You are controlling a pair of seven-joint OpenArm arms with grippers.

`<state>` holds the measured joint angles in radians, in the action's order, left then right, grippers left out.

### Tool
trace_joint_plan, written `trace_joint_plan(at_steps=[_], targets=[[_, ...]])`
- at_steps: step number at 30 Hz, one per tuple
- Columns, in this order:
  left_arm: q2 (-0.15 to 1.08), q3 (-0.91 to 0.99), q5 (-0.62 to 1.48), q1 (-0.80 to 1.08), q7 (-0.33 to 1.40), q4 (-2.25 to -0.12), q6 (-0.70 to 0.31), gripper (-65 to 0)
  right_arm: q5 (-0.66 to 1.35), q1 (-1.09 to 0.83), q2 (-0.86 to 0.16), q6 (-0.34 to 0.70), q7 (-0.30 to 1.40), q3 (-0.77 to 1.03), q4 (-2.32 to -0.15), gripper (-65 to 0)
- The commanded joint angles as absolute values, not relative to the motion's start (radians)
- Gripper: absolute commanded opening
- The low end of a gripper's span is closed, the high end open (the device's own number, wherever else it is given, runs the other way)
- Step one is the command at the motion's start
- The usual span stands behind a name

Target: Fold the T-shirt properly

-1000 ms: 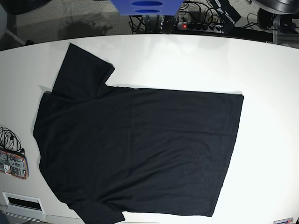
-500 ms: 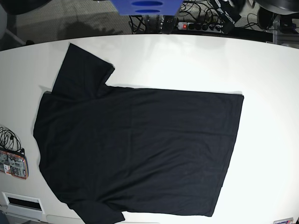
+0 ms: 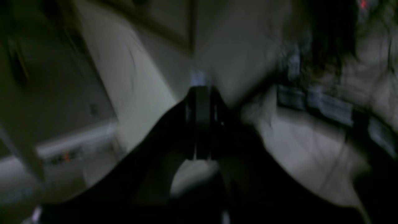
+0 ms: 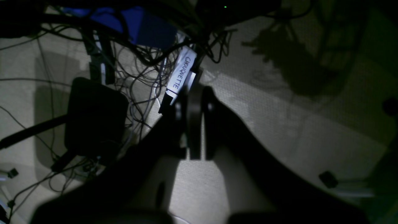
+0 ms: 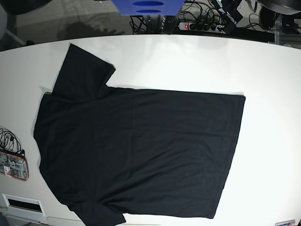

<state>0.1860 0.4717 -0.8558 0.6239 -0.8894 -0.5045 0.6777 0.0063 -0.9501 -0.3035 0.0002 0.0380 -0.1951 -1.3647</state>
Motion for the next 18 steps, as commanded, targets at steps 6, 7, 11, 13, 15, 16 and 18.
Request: trace_joint_plan(at_steps=[6,7,11,13,15,16,18], targets=[[0.142,0.653,-0.794,0.691,-1.053,-0.707,0.698,-65.0,0.007,-0.974,-0.320,0.001,0.028,-0.196,-1.372,-65.0],[0.134,0.659,-0.797,0.691,-1.053,-0.708,0.698,-65.0,0.007,-0.974,-0.320,0.001,0.028,-0.196,-1.372,-65.0],[0.128,0.654,-0.872,0.713,-1.070,-0.714,0.698,-65.0,0.007,-0.974,-0.320,0.001,0.028,-0.196,-1.372,-65.0],[0.130,0.621,-0.955,0.733,-1.075,-0.720,0.698,-65.0,0.007,-0.974,-0.320,0.001,0.028,-0.196,-1.372,-65.0],[0.133,0.558,-1.006,0.742,-1.075,-0.731,0.698,-65.0,0.007,-0.974,-0.320,0.001,0.028,-0.196,-1.372,-65.0],[0.134,0.533,-1.021,0.751,-1.075,-0.731,0.698,-65.0,0.007,-0.974,-0.320,0.001,0.028,-0.196,-1.374,-65.0],[0.134,0.475,-1.024,0.769,-1.075,-0.731,0.698,-65.0,0.007,-0.974,-0.320,0.001,0.028,-0.196,-1.376,-65.0]])
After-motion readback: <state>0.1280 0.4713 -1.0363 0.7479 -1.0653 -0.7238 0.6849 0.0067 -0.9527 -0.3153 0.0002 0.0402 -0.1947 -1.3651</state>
